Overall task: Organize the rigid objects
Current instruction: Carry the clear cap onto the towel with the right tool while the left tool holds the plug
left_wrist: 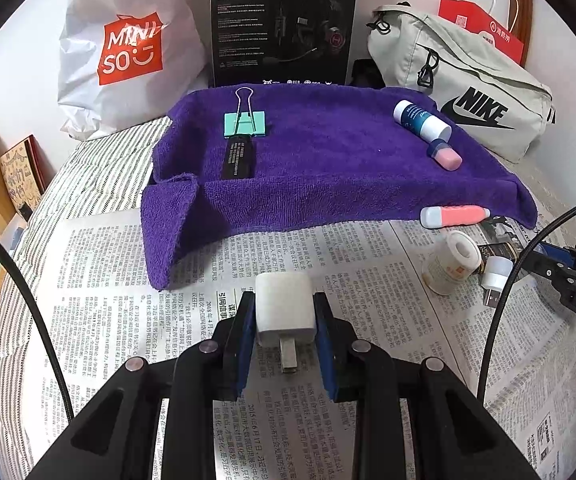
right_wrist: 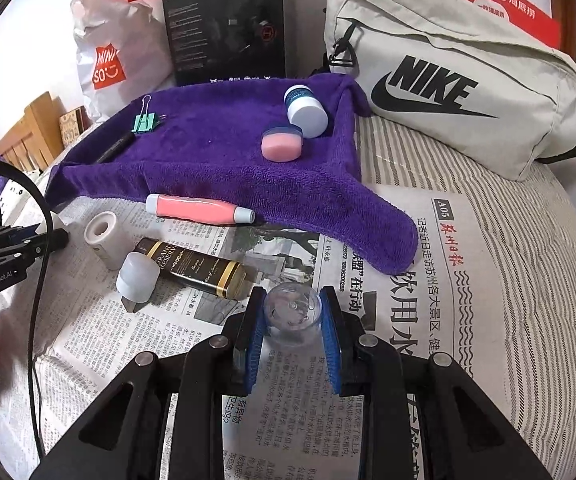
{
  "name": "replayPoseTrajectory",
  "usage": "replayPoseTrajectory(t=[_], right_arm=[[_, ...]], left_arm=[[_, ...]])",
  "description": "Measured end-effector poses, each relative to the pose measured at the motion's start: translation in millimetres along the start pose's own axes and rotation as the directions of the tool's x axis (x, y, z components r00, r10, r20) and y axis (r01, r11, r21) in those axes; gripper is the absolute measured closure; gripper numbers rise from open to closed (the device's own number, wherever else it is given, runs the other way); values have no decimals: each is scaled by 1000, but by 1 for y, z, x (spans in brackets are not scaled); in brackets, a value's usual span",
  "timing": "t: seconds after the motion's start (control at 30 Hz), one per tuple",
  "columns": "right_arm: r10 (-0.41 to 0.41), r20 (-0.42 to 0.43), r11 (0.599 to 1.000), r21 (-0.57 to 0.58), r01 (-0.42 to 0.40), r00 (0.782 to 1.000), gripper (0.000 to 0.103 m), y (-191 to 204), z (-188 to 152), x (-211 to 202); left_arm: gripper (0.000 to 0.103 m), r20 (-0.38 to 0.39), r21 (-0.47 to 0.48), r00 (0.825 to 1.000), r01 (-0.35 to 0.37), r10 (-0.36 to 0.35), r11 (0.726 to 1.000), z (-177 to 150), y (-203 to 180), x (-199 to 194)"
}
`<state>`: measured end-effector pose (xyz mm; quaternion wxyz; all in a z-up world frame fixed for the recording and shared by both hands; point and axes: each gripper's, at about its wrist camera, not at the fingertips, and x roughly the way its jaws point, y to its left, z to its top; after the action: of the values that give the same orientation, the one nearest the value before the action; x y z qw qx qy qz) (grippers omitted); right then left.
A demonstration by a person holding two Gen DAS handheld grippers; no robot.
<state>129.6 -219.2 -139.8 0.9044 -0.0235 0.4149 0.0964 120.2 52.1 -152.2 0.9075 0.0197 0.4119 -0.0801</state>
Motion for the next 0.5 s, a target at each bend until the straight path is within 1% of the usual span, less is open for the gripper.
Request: replayPoseTrajectory(t=[0.17,0.33,0.5], right_arm=[[11,1,1000,7,-11,1000,75,0,-1,0],[19,2,1000,14,-19,1000,75,-2,-1,0],[28,-6,999,22,-27,1000,76,-4,0,0]], left_arm=[[77,0,3,1000,-1,1,1000,1,0,0],[77,1,-16,1000,20,-20,1000,2,2,0],[77,-8,6,1000,13,-13,1000,4,1,0]])
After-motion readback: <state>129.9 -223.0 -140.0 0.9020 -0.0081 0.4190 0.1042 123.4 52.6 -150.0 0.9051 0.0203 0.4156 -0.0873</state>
